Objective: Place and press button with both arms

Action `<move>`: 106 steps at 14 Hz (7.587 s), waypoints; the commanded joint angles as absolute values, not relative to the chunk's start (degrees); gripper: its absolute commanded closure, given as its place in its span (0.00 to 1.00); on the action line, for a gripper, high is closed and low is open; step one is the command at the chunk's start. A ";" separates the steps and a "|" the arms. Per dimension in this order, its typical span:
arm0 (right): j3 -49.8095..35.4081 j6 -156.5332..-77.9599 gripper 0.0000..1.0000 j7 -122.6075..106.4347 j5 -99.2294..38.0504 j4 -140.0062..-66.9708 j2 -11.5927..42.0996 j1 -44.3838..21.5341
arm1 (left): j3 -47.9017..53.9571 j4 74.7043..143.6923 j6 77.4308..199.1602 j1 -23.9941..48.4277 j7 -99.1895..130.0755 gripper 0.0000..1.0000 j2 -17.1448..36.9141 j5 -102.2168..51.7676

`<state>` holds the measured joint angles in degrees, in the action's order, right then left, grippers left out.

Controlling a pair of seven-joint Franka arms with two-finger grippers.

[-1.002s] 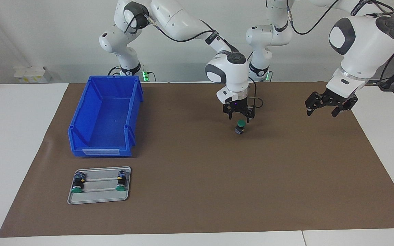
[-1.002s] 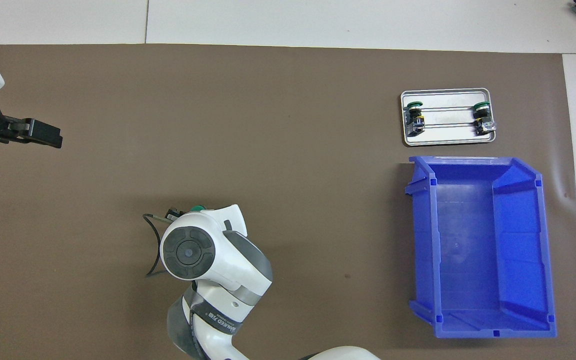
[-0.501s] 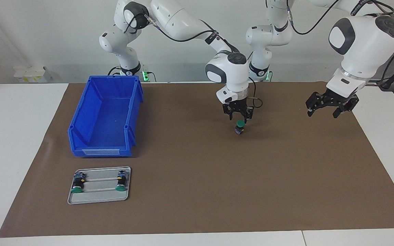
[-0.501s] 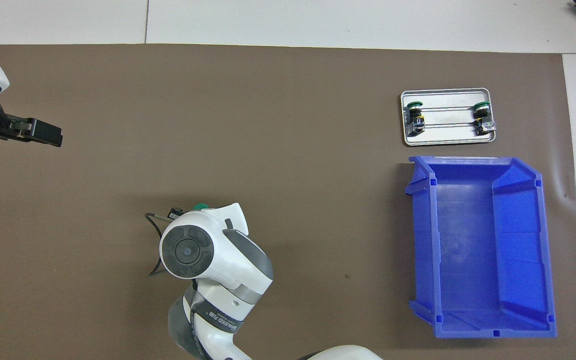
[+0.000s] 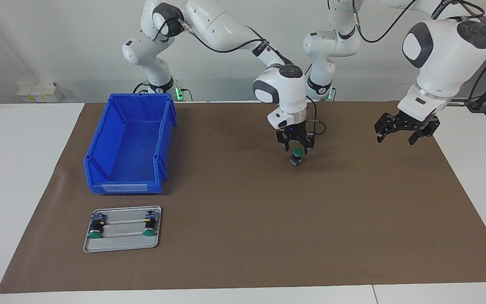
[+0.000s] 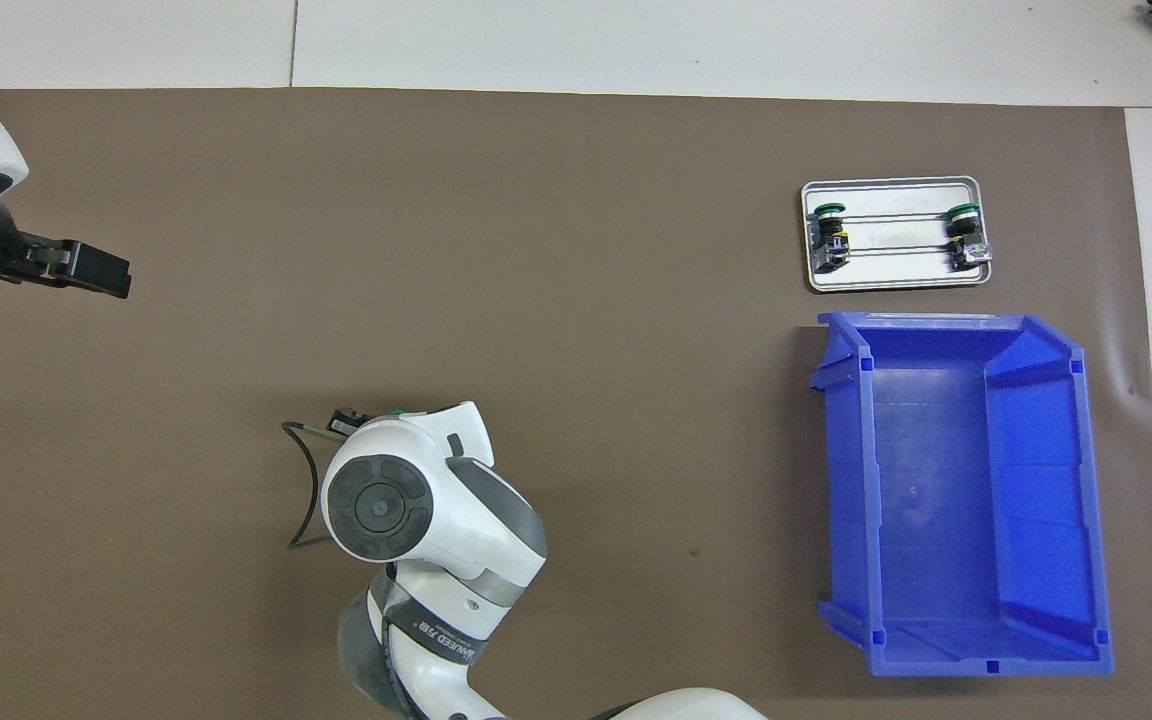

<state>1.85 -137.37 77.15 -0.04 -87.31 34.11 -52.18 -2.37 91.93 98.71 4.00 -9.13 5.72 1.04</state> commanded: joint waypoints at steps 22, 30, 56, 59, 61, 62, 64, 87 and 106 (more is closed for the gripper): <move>1.58 -117.96 1.00 48.22 3.01 -99.03 5.13 -32.38 | 3.78 99.40 95.89 -1.58 -7.91 0.00 1.23 1.76; 1.76 -105.91 1.00 5.32 -2.88 -107.73 -5.97 -7.32 | 3.34 98.09 97.64 -2.64 -5.82 0.00 1.41 2.28; 2.11 -126.21 1.00 -33.84 -16.70 -128.93 -0.18 4.13 | 4.22 98.35 103.54 -3.08 -1.58 0.00 0.27 2.29; 2.11 -128.23 0.95 -33.84 -16.70 -130.43 -0.26 4.22 | 4.22 99.05 103.62 -2.99 -1.15 0.00 0.00 2.29; 2.20 -128.23 0.43 -32.10 -16.70 -130.43 -0.26 4.22 | 3.61 98.96 103.54 -3.25 -1.14 0.00 0.00 2.20; 2.11 -128.23 0.15 -29.99 -16.70 -130.43 -0.26 4.22 | 3.60 98.96 103.54 -3.77 -1.14 0.00 0.00 2.20; 2.11 -128.14 0.00 -26.47 -16.61 -129.73 -0.26 3.87 | 3.52 98.97 103.54 -4.04 -1.14 0.00 0.00 2.20; 1.58 -86.22 0.00 5.01 2.81 -90.26 -2.99 -0.35 | 3.60 98.96 103.54 -3.96 -1.14 0.00 0.00 2.20; 1.93 -82.18 0.00 1.67 3.78 -89.56 -2.99 0.09 | 3.60 98.96 103.54 -4.04 -1.14 0.00 0.00 2.20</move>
